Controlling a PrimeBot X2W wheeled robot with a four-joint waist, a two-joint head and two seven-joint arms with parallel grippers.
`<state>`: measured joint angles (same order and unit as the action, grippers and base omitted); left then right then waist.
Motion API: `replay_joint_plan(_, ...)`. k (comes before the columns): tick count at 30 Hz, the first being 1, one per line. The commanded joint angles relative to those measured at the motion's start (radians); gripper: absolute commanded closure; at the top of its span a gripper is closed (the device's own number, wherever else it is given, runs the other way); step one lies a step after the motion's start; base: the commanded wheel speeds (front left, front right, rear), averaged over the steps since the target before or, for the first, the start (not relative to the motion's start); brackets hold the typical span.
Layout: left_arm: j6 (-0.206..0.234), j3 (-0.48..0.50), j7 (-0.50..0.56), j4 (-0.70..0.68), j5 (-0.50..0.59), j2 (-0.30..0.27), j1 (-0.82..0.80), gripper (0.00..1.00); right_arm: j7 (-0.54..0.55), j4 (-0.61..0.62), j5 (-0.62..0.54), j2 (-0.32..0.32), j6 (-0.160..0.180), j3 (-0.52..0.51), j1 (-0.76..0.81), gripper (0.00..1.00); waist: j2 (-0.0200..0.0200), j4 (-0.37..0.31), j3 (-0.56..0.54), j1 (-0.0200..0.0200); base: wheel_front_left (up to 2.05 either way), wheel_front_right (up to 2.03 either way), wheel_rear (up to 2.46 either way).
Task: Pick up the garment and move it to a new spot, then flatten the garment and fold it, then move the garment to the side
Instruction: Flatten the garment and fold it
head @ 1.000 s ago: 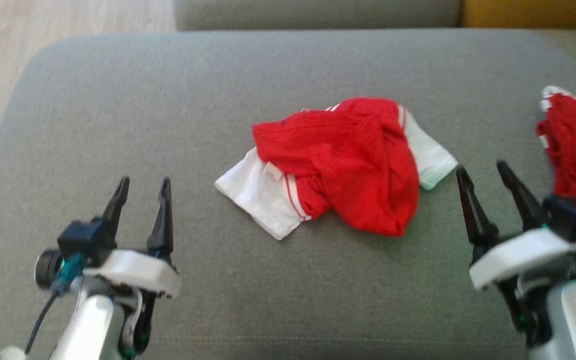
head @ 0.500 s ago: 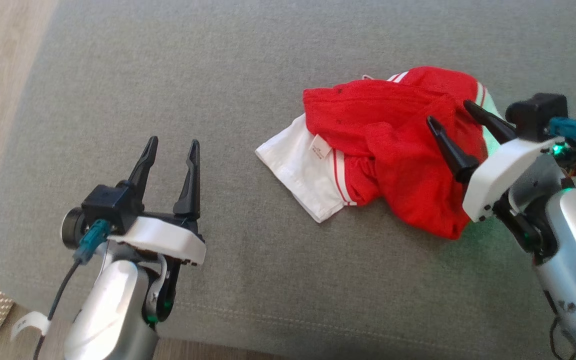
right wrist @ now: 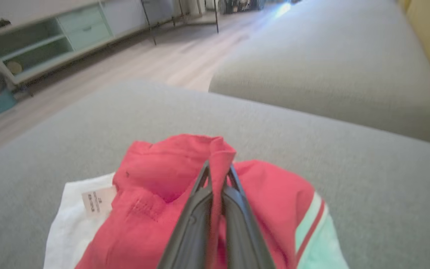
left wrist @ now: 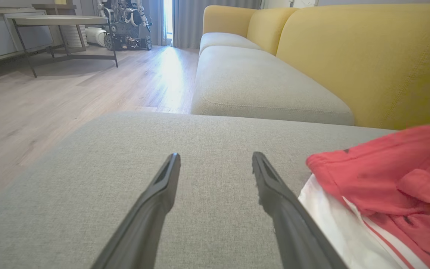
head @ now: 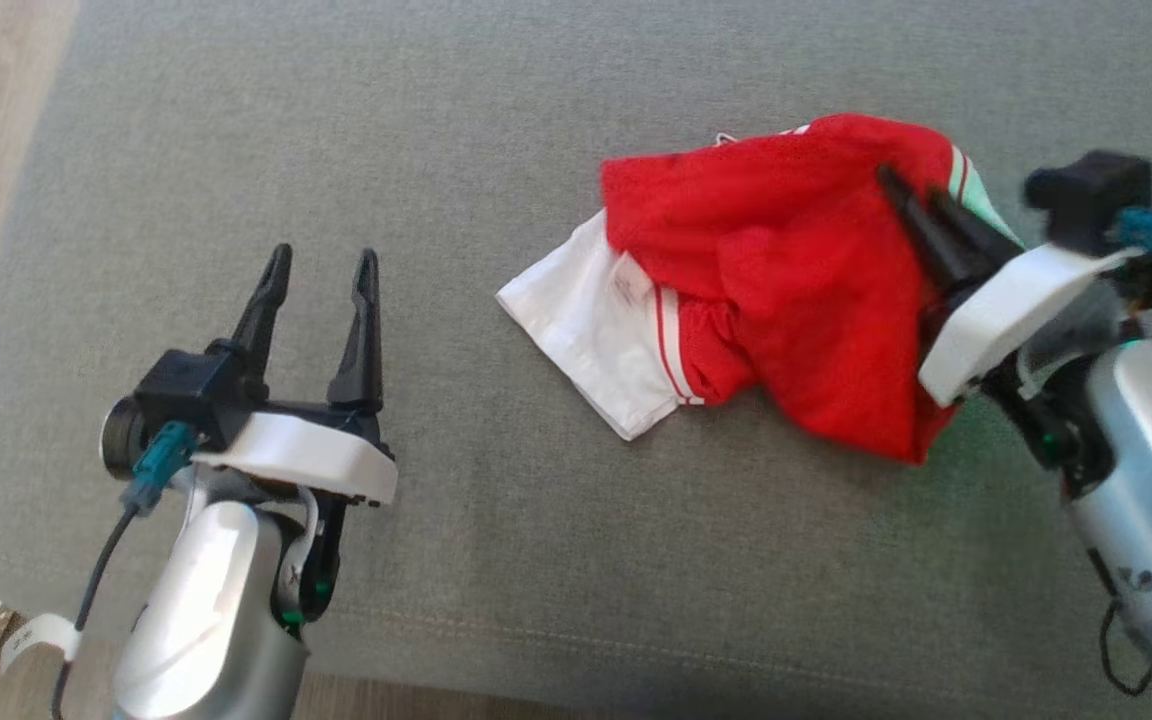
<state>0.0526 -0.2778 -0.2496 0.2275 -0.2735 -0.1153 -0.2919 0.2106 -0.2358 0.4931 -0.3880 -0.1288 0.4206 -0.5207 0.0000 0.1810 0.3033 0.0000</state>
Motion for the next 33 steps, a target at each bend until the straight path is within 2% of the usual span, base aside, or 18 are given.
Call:
replay_joint_plan(1, -0.003, 0.042, -0.012, -0.036, 0.011, -0.015, -0.025, 0.0, -0.037, 0.053, 0.001, -0.001, -0.002, -0.024, 0.002, 1.0, 0.0, -0.013, -0.005, 0.0, 0.0, 0.0, 0.0)
replay_joint_plan(6, -0.008, 0.053, -0.012, -0.037, 0.021, -0.019, -0.013, 0.0, -0.113, 0.126, -0.052, 0.058, -0.002, -0.216, 0.099, 1.0, 0.0, -0.045, -0.019, 0.0, 0.0, 0.0, 0.0)
replay_joint_plan(13, -0.009, 0.067, -0.012, -0.046, 0.029, -0.024, -0.003, 0.0, -0.097, 0.272, -0.166, 0.213, -0.002, -0.504, 0.318, 1.0, 0.0, -0.08, -0.023, 0.0, 0.0, 0.0, 0.0)
replay_joint_plan(14, -0.009, 0.067, -0.012, -0.046, 0.029, -0.024, -0.003, 0.0, -0.097, 0.272, -0.166, 0.213, -0.002, -0.504, 0.318, 1.0, 0.0, -0.08, -0.023, 0.0, 0.0, 0.0, 0.0)
replay_joint_plan(19, -0.011, 0.074, -0.012, -0.048, 0.033, -0.031, 0.0, 0.0, -0.054, 0.305, -0.211, 0.3, -0.002, -0.614, 0.428, 1.0, 0.0, -0.108, -0.014, 0.0, 0.0, 0.0, 0.0)
replay_joint_plan(20, -0.012, 0.074, -0.012, -0.047, 0.035, -0.032, 0.0, 0.0, -0.056, 0.297, -0.209, 0.306, -0.002, -0.623, 0.431, 0.95, 0.0, -0.111, -0.013, 0.0, 0.0, 0.0, 0.0)
replay_joint_plan(21, -0.012, 0.074, -0.012, -0.047, 0.035, -0.033, -0.001, 0.0, -0.05, 0.283, -0.214, 0.31, -0.002, -0.63, 0.433, 0.68, 0.0, -0.114, -0.013, 0.0, 0.0, 0.0, 0.0)
replay_joint_plan(22, -0.012, 0.074, -0.012, -0.046, 0.036, -0.033, -0.002, 0.0, -0.051, 0.274, -0.216, 0.314, -0.002, -0.634, 0.432, 0.26, 0.0, -0.116, -0.012, 0.0, 0.0, 0.0, 0.0)
replay_joint_plan(23, -0.013, 0.074, -0.012, -0.044, 0.036, -0.033, -0.003, 0.0, -0.056, 0.267, -0.216, 0.316, -0.002, -0.635, 0.428, 0.0, 0.0, -0.118, -0.011, 0.0, 0.0, 0.0, 0.0)
replay_joint_plan(30, -0.013, 0.075, -0.012, -0.038, 0.041, -0.038, -0.001, 0.0, -0.128, 0.276, -0.22, 0.328, -0.002, -0.613, 0.408, 0.0, 0.0, -0.13, -0.025, 0.0, 0.0, 0.0, 0.0)
replay_joint_plan(33, -0.006, 0.079, -0.012, -0.038, 0.041, -0.041, 0.013, 0.0, -0.173, 0.301, -0.23, 0.328, -0.002, -0.565, 0.405, 0.0, 0.0, -0.141, -0.04, 0.0, 0.0, 0.0, 0.0)
